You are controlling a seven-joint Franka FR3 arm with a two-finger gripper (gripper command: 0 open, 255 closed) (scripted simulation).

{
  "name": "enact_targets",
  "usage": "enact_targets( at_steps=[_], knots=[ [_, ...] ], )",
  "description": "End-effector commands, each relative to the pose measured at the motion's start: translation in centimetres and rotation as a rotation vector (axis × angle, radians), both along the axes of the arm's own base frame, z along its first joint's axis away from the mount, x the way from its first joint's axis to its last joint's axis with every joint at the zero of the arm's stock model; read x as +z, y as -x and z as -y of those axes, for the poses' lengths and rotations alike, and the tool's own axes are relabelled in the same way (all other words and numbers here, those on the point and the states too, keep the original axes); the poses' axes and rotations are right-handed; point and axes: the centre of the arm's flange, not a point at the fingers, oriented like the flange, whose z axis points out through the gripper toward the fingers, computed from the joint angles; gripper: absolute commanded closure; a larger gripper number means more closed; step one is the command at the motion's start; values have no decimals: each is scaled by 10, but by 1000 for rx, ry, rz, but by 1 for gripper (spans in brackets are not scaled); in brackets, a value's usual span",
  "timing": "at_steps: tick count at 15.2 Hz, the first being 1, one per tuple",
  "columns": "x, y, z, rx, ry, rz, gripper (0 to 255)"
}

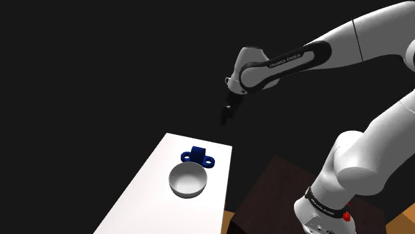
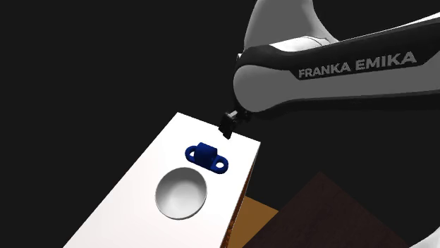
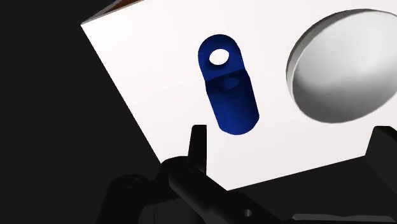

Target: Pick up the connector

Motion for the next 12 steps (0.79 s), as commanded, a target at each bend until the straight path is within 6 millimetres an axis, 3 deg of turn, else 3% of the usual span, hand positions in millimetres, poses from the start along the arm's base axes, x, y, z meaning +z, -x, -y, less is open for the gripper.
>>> enact_targets(
  at_steps=[1, 12],
  knots=[
    [-21, -16, -1, 12, -11, 5, 0],
    [-134, -104, -17, 80, -74, 23, 0]
  ],
)
